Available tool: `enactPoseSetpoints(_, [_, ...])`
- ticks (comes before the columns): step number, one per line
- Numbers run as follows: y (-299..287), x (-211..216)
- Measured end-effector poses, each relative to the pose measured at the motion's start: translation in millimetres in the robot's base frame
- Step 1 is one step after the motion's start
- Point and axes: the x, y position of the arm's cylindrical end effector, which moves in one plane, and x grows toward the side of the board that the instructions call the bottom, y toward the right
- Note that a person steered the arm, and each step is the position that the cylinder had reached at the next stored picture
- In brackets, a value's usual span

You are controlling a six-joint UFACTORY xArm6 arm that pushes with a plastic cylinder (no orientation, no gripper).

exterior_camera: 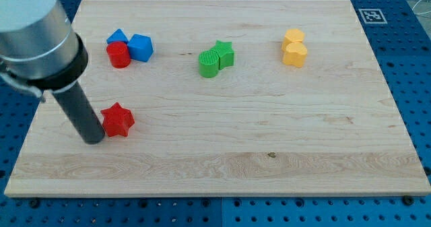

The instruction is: Slide the red star towards the red circle

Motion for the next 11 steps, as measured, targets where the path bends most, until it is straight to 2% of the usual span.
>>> enactPoseSetpoints(2, [36, 6])
enactPoseSetpoints(4, [18, -3])
enactPoseSetpoints(6, [33, -12])
enactPoseSetpoints(10, [42, -67])
enactPoseSetpoints(11, [37, -55])
